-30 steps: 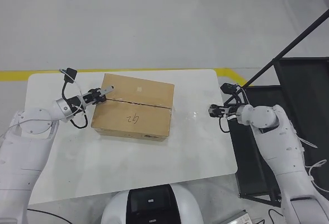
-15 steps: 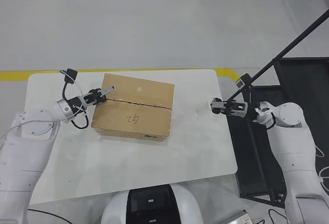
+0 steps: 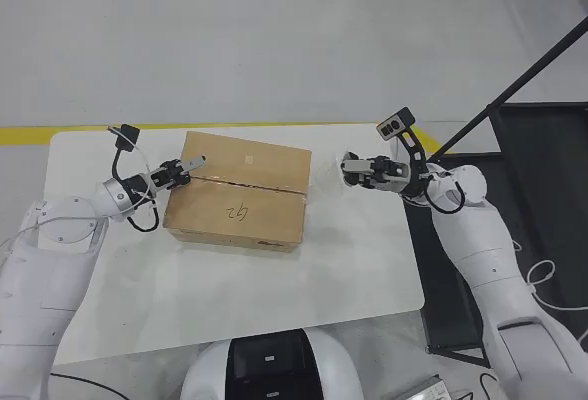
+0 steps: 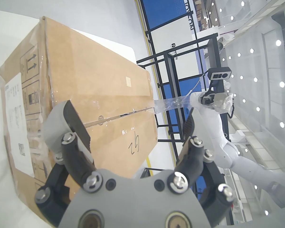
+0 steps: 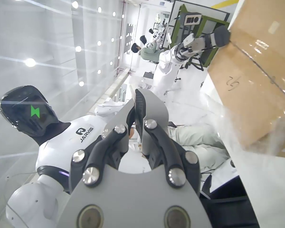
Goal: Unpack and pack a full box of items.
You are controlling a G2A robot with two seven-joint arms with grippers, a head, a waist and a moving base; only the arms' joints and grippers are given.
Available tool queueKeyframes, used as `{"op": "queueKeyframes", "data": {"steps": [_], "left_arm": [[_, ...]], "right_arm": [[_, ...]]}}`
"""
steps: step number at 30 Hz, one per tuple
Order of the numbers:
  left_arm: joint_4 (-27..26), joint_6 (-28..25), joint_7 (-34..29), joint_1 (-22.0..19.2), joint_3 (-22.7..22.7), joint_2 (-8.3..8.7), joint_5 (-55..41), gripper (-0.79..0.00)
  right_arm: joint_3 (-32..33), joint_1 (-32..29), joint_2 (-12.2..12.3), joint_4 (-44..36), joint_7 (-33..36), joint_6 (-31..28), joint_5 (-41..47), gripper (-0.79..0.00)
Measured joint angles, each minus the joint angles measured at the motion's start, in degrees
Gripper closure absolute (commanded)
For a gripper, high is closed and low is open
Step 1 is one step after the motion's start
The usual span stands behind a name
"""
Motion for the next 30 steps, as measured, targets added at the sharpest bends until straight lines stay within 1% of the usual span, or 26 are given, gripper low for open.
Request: {"op": "queueKeyframes", "data": {"steps": [3,6,12,20,30], "left_arm": [[0.0,0.4,0.5,0.0,0.0,-0.02,0.1,-0.785],[-0.1,0.6,0.7,0.0,0.0,-0.02,0.2,-0.785],[-0.1,1.0,0.9,0.0,-0.1,-0.02,0.3,-0.785],[0.1,1.5,0.3,-0.3,0.2,-0.08,0.2,-0.785],[0.7,2.1,-0.1,-0.9,0.7,-0.26,-0.6,-0.785]], "right_arm": [[-4.3,2.6,-1.4,1.6,-0.5,-0.4,1.3,0.0],[-8.3,5.0,-2.7,3.4,-2.1,-1.6,0.2,0.0],[-14.1,8.6,-5.2,8.2,-4.2,-2.8,1.4,0.0],[-17.9,11.4,-7.7,12.8,-6.5,-6.2,1.5,0.0],[-23.1,13.9,-11.0,18.9,-10.4,-8.7,-1.2,0.0]]}}
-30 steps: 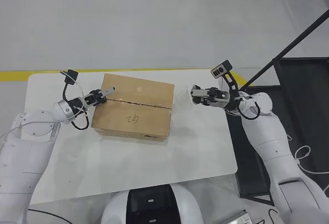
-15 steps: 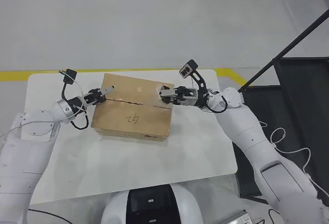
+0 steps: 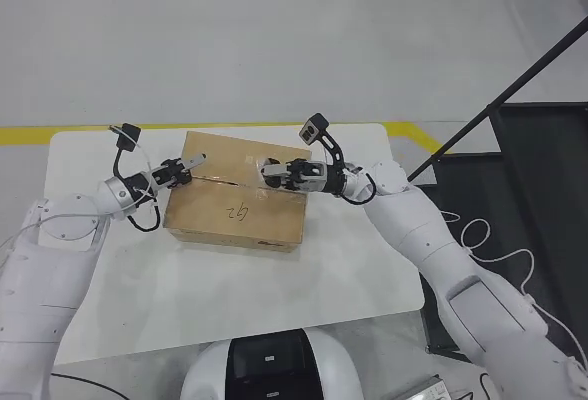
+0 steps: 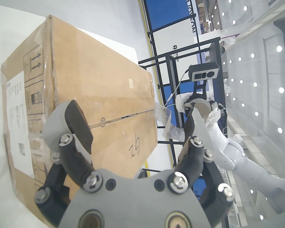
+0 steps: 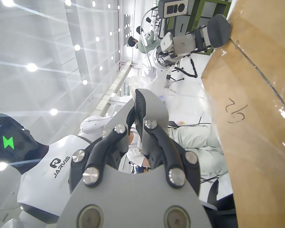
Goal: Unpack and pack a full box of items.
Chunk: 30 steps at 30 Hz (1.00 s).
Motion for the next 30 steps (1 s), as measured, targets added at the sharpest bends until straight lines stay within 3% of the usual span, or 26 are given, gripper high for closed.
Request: {"op": "queueKeyframes", "data": {"steps": [15,30], "left_arm": [[-1.3,1.1,-0.2,0.2,-0.7,0.2,0.6,-0.785],[-1.7,1.2,-0.3,0.8,-1.5,0.38,0.0,-0.785]], "right_arm": [[-4.4,3.1,-4.3,8.0,-8.8,-5.4,-5.9,0.0],[-3.9,2.6,-7.2,10.6,-6.2,-9.3,-0.9,0.0]]}}
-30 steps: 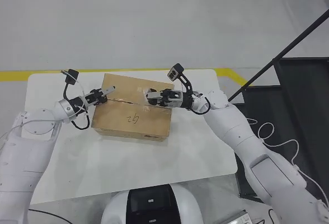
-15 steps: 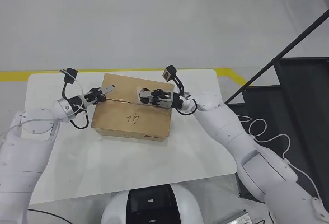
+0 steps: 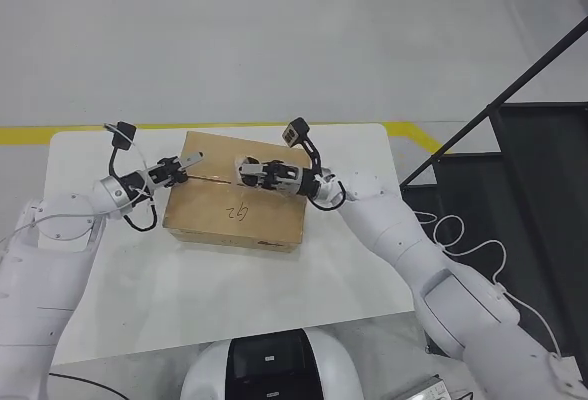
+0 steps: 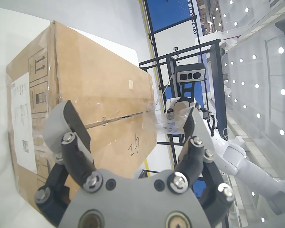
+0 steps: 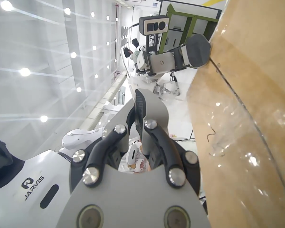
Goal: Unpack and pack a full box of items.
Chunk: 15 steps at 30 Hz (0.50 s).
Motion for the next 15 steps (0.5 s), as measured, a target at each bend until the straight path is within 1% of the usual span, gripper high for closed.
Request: {"op": "queueKeyframes", "data": {"steps": [4,8,15], "left_arm": [[0.1,-0.8,0.7,0.2,-1.0,0.05,-1.5,-0.785],[-0.6,-1.4,3.0,0.9,-2.9,0.29,-1.9,-0.785],[-4.4,-2.3,7.0,4.3,-8.8,1.15,-2.9,-0.785]], "right_arm": [[-0.8,0.3,-0.7,2.0,-1.2,1.0,-2.1,0.0],[-1.2,0.7,-1.3,3.3,-2.9,0.3,-4.0,0.0],[-1.0,1.4,-2.3,4.6,-4.2,-0.5,-5.0,0.0]]}}
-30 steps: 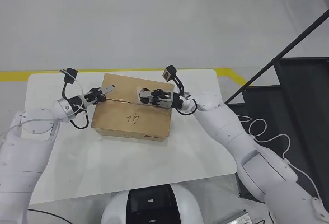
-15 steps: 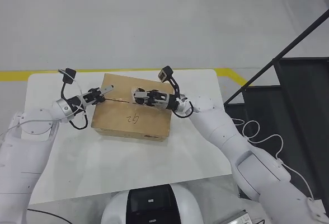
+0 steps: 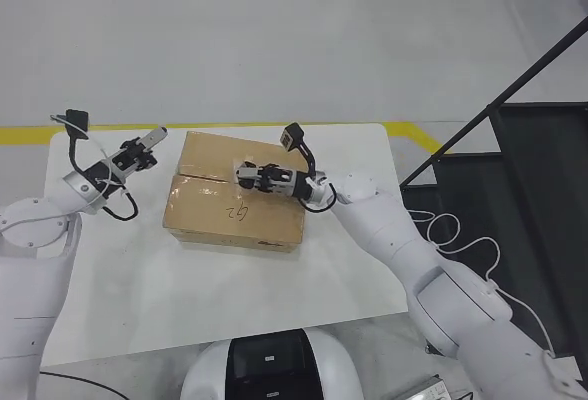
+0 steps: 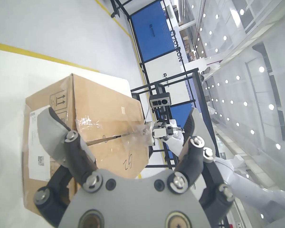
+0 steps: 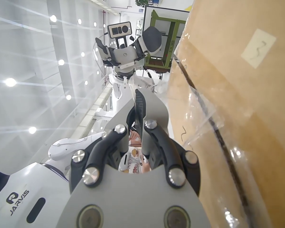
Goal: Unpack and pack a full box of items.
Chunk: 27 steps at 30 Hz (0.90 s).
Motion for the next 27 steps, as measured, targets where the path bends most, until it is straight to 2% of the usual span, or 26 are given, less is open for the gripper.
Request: {"op": "queueKeyframes", "data": {"steps": [8,17,27], "left_arm": [[-2.5,0.7,0.0,3.2,-3.2,0.56,-0.6,-0.785],[-2.0,1.2,-1.2,3.0,-1.7,0.44,-0.7,-0.785],[0.9,1.9,-1.9,0.7,1.9,-0.12,0.0,-0.785]], "right_arm": [[2.2,0.0,-0.4,-0.8,2.3,-2.6,3.3,0.0],[3.8,-0.5,-1.1,-2.8,2.6,-2.3,5.4,0.0],[6.3,-0.6,-0.6,-4.1,3.2,-1.7,5.5,0.0]]}}
